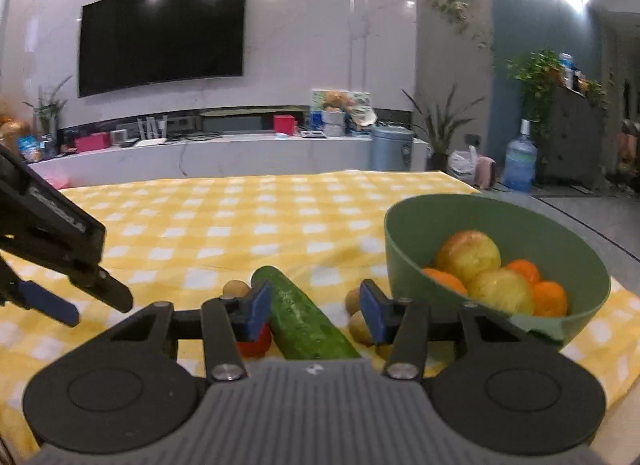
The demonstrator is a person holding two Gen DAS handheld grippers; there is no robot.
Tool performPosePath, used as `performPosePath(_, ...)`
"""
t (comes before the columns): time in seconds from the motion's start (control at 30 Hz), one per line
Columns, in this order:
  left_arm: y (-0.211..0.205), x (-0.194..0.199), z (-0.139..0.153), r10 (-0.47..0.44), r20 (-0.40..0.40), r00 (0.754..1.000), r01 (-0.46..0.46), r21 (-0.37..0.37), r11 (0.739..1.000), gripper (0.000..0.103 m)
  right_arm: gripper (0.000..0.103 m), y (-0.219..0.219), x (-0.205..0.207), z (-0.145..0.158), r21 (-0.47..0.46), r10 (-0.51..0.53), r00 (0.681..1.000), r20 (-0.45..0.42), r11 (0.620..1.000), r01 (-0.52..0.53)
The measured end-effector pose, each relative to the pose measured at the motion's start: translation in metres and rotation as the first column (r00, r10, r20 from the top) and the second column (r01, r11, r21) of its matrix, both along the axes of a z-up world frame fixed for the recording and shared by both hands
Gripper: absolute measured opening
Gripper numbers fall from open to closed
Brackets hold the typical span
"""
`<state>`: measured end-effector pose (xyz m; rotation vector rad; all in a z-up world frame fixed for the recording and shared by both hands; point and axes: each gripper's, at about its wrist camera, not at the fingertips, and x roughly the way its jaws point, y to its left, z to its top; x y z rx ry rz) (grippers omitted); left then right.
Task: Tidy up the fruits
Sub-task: 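Withdraw both tools from the colander back over the table, then grasp a small brown kiwi beside the cucumber with the right tool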
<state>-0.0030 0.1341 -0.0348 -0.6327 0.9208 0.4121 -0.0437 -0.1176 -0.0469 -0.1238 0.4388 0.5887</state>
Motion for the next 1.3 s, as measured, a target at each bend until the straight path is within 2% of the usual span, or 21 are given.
performPosePath(0.1,-0.003,0.003,-0.002,-0.01,-0.004,1.0,0.01,-0.001,1.0,0.07,0.04,-0.01,0.006,-0.002,0.04,-0.02,0.998,-0.053,0.999,0.022)
performPosePath(0.17,-0.005,0.005,-0.002,-0.02,-0.008,1.0,0.02,0.001,1.0,0.071,0.031,-0.014,0.012,-0.006,0.079,-0.066,0.991,-0.116,0.994,0.075)
performPosePath(0.27,-0.007,0.007,-0.004,-0.027,-0.014,1.0,0.027,-0.001,1.0,0.071,0.021,-0.021,0.018,-0.013,0.154,-0.167,0.963,-0.212,0.967,0.201)
performPosePath(0.37,-0.008,0.008,-0.005,-0.029,-0.018,0.999,0.029,-0.004,1.0,0.071,0.021,-0.03,0.021,-0.018,0.224,-0.249,0.925,-0.288,0.921,0.318)
performPosePath(0.5,-0.01,0.009,-0.006,-0.036,-0.025,0.999,0.036,-0.006,0.999,0.071,0.019,-0.022,0.022,-0.022,0.147,-0.322,0.908,-0.266,0.918,0.369)
performPosePath(0.67,-0.011,0.011,-0.008,-0.044,-0.03,0.999,0.043,-0.008,0.999,0.072,0.019,-0.024,0.027,-0.028,0.118,-0.374,0.887,-0.271,0.902,0.416)
performPosePath(0.8,-0.011,0.011,-0.008,-0.046,-0.032,0.998,0.046,-0.008,0.999,0.072,0.018,-0.029,0.035,-0.031,0.136,-0.374,0.877,-0.301,0.893,0.428)
performPosePath(1.0,-0.012,0.012,-0.01,-0.048,-0.045,0.998,0.047,-0.008,0.999,0.072,0.021,-0.032,0.046,-0.035,0.159,-0.325,0.884,-0.336,0.906,0.393)
performPosePath(1.13,-0.013,0.013,-0.012,-0.047,-0.053,0.998,0.047,-0.01,0.999,0.072,0.018,-0.031,0.042,-0.033,0.162,-0.314,0.894,-0.318,0.911,0.378)
performPosePath(1.23,-0.012,0.013,-0.011,-0.041,-0.048,0.998,0.041,-0.006,0.999,0.072,0.018,-0.035,0.036,-0.026,0.216,-0.267,0.915,-0.303,0.916,0.339)
performPosePath(1.3,-0.01,0.011,-0.009,-0.029,-0.039,0.999,0.029,-0.003,1.0,0.072,0.018,-0.033,0.033,-0.018,0.238,-0.184,0.943,-0.278,0.938,0.253)
